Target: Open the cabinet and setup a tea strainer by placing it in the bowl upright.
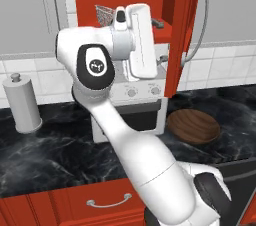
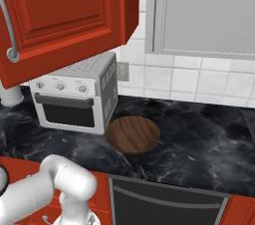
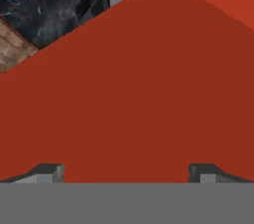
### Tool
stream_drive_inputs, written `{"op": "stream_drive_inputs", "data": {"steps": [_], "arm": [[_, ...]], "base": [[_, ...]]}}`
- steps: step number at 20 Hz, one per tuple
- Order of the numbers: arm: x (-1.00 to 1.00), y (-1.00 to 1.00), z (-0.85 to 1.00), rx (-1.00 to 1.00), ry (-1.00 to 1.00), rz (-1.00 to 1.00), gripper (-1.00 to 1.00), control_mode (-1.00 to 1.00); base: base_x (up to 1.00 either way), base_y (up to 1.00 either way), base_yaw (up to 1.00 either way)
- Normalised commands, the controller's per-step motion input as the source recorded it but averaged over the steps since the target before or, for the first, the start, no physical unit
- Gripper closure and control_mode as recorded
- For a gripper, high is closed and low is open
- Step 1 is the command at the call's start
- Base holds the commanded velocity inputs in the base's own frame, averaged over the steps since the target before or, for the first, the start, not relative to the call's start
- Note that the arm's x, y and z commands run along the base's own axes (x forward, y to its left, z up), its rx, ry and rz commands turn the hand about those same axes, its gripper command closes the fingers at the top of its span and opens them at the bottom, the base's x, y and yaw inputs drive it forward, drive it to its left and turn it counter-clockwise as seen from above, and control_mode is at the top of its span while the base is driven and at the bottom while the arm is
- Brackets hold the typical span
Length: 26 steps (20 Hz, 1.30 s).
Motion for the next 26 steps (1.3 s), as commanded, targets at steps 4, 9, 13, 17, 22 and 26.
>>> {"op": "stream_drive_inputs", "data": {"steps": [4, 9, 13, 17, 22, 26], "arm": [[0.0, -1.0, 0.06, 0.05, -0.08, -0.05, -1.0, -1.0], [0.0, -1.0, 0.09, 0.17, -0.04, 0.0, -1.0, -1.0], [0.16, -0.77, 0.0, 0.09, 0.01, 0.04, -1.0, -1.0], [0.02, -0.37, -0.03, 0.0, -0.01, 0.03, -1.0, -1.0], [0.04, -0.42, -0.03, 0.08, -0.02, 0.0, -1.0, -1.0], [0.02, -0.22, 0.0, 0.1, -0.06, 0.02, -1.0, -1.0]], "base": [[0.0, 0.0, 0.0], [0.0, 0.0, 0.0], [0.0, 0.0, 0.0], [0.0, 0.0, 0.0], [0.0, 0.0, 0.0], [0.0, 0.0, 0.0]]}}
